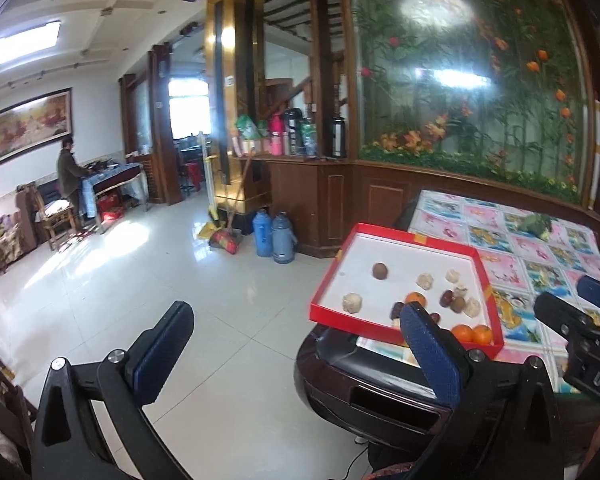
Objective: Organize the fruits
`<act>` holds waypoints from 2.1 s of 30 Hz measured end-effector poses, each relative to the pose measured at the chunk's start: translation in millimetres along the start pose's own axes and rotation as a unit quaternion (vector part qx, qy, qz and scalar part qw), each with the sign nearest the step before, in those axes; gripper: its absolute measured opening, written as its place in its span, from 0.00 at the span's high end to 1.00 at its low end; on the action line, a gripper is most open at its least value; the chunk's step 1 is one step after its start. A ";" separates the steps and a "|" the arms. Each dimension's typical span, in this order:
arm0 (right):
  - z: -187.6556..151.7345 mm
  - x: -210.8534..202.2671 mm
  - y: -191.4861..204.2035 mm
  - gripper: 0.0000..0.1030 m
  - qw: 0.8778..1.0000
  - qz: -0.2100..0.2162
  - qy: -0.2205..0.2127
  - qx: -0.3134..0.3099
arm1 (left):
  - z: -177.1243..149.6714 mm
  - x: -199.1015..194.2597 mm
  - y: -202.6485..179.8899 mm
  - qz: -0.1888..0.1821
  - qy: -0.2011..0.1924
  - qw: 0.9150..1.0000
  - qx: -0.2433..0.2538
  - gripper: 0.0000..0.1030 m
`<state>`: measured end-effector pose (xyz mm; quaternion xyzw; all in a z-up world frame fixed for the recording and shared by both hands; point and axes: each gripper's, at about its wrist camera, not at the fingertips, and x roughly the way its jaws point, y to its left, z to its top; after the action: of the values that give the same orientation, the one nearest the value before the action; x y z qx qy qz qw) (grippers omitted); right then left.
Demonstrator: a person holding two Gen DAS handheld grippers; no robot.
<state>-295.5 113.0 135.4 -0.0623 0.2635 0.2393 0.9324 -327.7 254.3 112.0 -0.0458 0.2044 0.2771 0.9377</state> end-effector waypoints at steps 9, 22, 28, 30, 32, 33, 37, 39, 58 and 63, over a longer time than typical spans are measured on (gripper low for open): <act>14.7 22.7 -13.9 0.24 0.999 0.023 -0.009 0.032 | 7.3 11.8 -3.3 0.019 -0.012 1.000 0.012 0.00; 18.5 64.7 -42.5 0.24 0.999 0.017 -0.015 0.037 | 22.3 36.4 -16.5 0.022 0.036 0.999 -0.018 0.00; 14.4 76.5 -58.5 0.23 0.998 0.021 -0.010 0.052 | 22.4 31.7 -27.1 0.014 0.014 1.000 0.000 0.00; 11.0 77.4 -62.5 0.23 0.999 0.015 -0.008 0.052 | 23.8 44.2 -36.2 -0.007 0.042 0.999 0.012 0.00; 7.4 75.8 -68.3 0.23 0.999 -0.002 -0.011 0.048 | 23.6 56.9 -45.9 -0.017 0.061 0.998 0.018 0.00; 6.5 74.5 -71.0 0.23 0.999 -0.011 -0.014 0.048 | 24.2 61.7 -50.2 -0.026 0.066 0.997 0.018 0.00; 7.8 71.1 -83.7 0.23 0.997 -0.047 -0.021 0.055 | 27.5 80.9 -67.1 -0.084 0.083 0.993 0.020 0.00; 11.0 71.7 -87.4 0.23 0.996 -0.058 -0.020 0.061 | 28.8 85.4 -72.3 -0.099 0.083 0.991 0.028 0.00; 22.0 111.5 -59.4 0.22 0.994 -0.054 0.012 0.098 | 34.1 119.2 -56.0 -0.108 0.096 0.986 0.079 0.00; 18.2 118.4 -45.5 0.22 0.993 -0.056 0.026 0.099 | 32.6 129.4 -44.8 -0.101 0.102 0.987 0.072 0.00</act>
<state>-176.9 126.4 88.8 0.0095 0.3062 0.1582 0.9387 -193.2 287.9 87.7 -0.0262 0.3126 0.1592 0.9361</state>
